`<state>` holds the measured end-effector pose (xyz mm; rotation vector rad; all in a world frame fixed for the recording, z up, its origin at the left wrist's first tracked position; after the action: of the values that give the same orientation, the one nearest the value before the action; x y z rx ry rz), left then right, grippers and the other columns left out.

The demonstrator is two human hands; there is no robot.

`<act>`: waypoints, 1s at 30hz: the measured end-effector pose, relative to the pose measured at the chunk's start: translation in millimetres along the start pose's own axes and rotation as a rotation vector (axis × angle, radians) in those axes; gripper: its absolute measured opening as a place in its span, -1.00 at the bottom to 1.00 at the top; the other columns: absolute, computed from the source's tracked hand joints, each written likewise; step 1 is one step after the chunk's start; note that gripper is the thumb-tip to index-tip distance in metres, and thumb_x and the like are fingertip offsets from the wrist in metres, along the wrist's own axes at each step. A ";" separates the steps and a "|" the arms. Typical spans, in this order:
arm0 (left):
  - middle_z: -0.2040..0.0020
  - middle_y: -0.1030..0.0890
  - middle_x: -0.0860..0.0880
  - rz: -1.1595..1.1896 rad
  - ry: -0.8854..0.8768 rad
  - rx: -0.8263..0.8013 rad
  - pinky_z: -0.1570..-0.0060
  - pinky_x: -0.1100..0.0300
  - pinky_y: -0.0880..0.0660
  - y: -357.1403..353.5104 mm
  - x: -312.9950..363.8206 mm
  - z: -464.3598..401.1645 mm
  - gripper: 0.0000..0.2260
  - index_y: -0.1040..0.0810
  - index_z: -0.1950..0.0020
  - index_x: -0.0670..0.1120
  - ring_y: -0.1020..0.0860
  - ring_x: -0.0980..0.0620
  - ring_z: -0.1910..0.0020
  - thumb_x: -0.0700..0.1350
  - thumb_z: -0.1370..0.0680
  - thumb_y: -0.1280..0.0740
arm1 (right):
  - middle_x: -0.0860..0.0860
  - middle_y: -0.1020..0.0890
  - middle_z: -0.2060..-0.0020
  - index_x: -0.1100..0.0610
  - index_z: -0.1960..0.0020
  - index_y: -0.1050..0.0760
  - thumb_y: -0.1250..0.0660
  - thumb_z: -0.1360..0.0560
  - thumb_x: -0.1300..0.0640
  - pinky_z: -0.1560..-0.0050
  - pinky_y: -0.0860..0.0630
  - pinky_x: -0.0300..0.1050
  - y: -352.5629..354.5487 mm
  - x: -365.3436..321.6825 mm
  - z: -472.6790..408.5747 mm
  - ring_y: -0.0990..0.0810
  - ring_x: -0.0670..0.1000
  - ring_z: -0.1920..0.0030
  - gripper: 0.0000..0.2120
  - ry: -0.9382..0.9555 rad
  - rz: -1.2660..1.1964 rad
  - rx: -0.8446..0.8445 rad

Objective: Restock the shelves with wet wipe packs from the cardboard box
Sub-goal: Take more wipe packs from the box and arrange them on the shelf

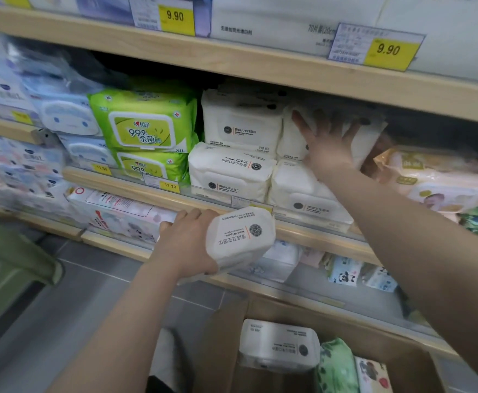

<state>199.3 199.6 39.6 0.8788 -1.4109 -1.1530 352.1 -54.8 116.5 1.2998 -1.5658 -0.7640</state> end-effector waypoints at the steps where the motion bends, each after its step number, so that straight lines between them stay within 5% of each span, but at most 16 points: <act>1: -0.19 -0.39 0.09 0.007 0.006 -0.001 0.01 0.06 -0.22 1.4 -0.3 0.5 -0.18 -0.26 -0.35 0.14 -0.31 0.01 -0.19 0.07 -0.15 -0.52 | 0.13 -0.04 -0.52 -0.19 -0.52 0.15 -0.34 -0.47 0.02 -0.31 0.12 0.53 4.4 0.0 1.7 -0.01 0.32 -0.47 -0.17 0.013 -0.040 -0.032; 6: -0.15 -0.42 0.09 0.152 -0.004 -0.035 -0.07 0.05 -0.33 6.6 3.7 9.6 -0.16 -0.30 -0.32 0.16 -0.34 0.01 -0.18 0.06 -0.09 -0.55 | 0.09 -0.18 -0.51 -0.01 -0.49 -0.21 -0.07 -0.44 -0.35 -0.49 0.05 0.13 30.0 -20.7 81.0 -0.09 0.12 -0.51 -0.29 0.280 -0.509 -0.042; 8: -0.14 -0.46 0.13 0.305 -0.023 -0.070 -0.14 0.02 -0.41 6.5 5.6 14.5 -0.14 -0.35 -0.29 0.21 -0.39 0.04 -0.17 0.09 -0.01 -0.54 | -0.02 -0.20 -0.50 -0.11 -0.48 -0.17 -0.27 -0.37 -0.35 -0.48 -0.11 -0.06 33.6 -32.5 132.3 -0.15 -0.03 -0.49 -0.24 0.334 -0.842 -0.237; 11: -0.11 -0.54 0.21 0.529 -0.073 -0.142 -0.11 0.18 -0.48 8.3 14.6 24.0 -0.23 -0.43 -0.17 0.27 -0.49 0.15 -0.11 0.00 0.00 -0.57 | -0.20 -0.31 -0.42 -0.15 -0.50 -0.06 -0.59 -0.21 -0.09 -0.41 -0.25 -0.17 24.1 -42.4 182.9 -0.29 -0.22 -0.39 0.03 0.177 -1.163 -0.506; 14: -0.02 -0.59 0.29 0.636 -0.139 -0.230 0.00 0.34 -0.48 10.8 26.3 36.1 -0.34 -0.45 -0.01 0.38 -0.53 0.32 -0.01 -0.14 -0.10 -0.61 | -0.14 -0.54 -0.25 -0.06 -0.41 -0.27 -0.65 -0.12 0.03 -0.26 -0.49 0.01 12.8 -43.7 202.4 -0.51 -0.12 -0.26 -0.05 0.047 -1.381 -0.593; 18: -0.10 -0.56 0.28 0.600 -0.161 -0.190 -0.12 0.28 -0.47 16.8 26.8 46.6 -0.27 -0.43 -0.13 0.34 -0.51 0.33 -0.08 -0.12 -0.10 -0.63 | -0.12 -0.60 -0.15 -0.03 -0.30 -0.37 -0.66 -0.01 0.05 -0.12 -0.56 -0.10 24.4 -38.8 210.7 -0.58 -0.11 -0.16 -0.09 -0.057 -1.440 -0.494; 23: -0.42 -0.22 0.00 0.611 0.151 0.267 -0.40 0.03 -0.22 34.5 11.0 43.9 0.21 -0.06 -0.51 0.04 -0.17 -0.02 -0.44 0.24 0.03 -0.58 | -0.14 -0.61 -0.04 0.01 -0.22 -0.41 -0.67 -0.03 0.06 0.05 -0.54 -0.28 49.8 -29.5 192.5 -0.59 -0.16 -0.01 -0.18 -0.210 -1.392 -0.225; 25: -0.21 -0.45 0.03 0.869 0.266 0.345 -0.15 0.26 -0.42 34.8 12.8 38.4 -0.04 -0.28 -0.35 -0.07 -0.37 -0.01 -0.31 0.16 -0.06 -0.60 | -0.13 -0.61 0.01 0.03 -0.17 -0.41 -0.66 -0.11 0.17 0.13 -0.53 -0.36 58.2 -29.4 174.1 -0.59 -0.19 0.04 -0.29 -0.230 -1.423 -0.155; 27: 0.07 -0.48 0.20 1.052 0.275 0.406 0.23 0.44 -0.39 39.2 18.2 26.0 -0.39 -0.38 -0.14 -0.02 -0.50 0.08 -0.07 0.02 -0.21 -0.60 | -0.09 -0.61 -0.03 0.04 -0.20 -0.40 -0.65 -0.13 0.18 0.02 -0.57 -0.18 65.1 -32.4 150.2 -0.61 -0.09 -0.01 -0.28 -0.237 -1.437 -0.102; 30: 0.11 -0.47 0.18 1.101 0.220 0.546 0.26 0.37 -0.35 58.5 11.6 -10.8 -0.49 -0.41 -0.15 -0.05 -0.48 0.11 0.03 -0.03 -0.31 -0.56 | -0.07 -0.58 -0.10 0.00 -0.22 -0.36 -0.63 -0.16 0.13 -0.04 -0.58 -0.05 66.0 -38.7 104.3 -0.59 -0.05 -0.08 -0.28 -0.203 -1.431 -0.047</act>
<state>212.5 201.9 98.6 0.4081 -1.6799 0.1601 230.7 -11.2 126.0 2.2963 -0.4973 -1.7782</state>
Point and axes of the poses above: each hand's wrist, its own z-axis away from the middle knuckle, its own y-axis out of the back of the hand, x = y × z, the point moved 4 cm from there along -z, towards the middle knuckle
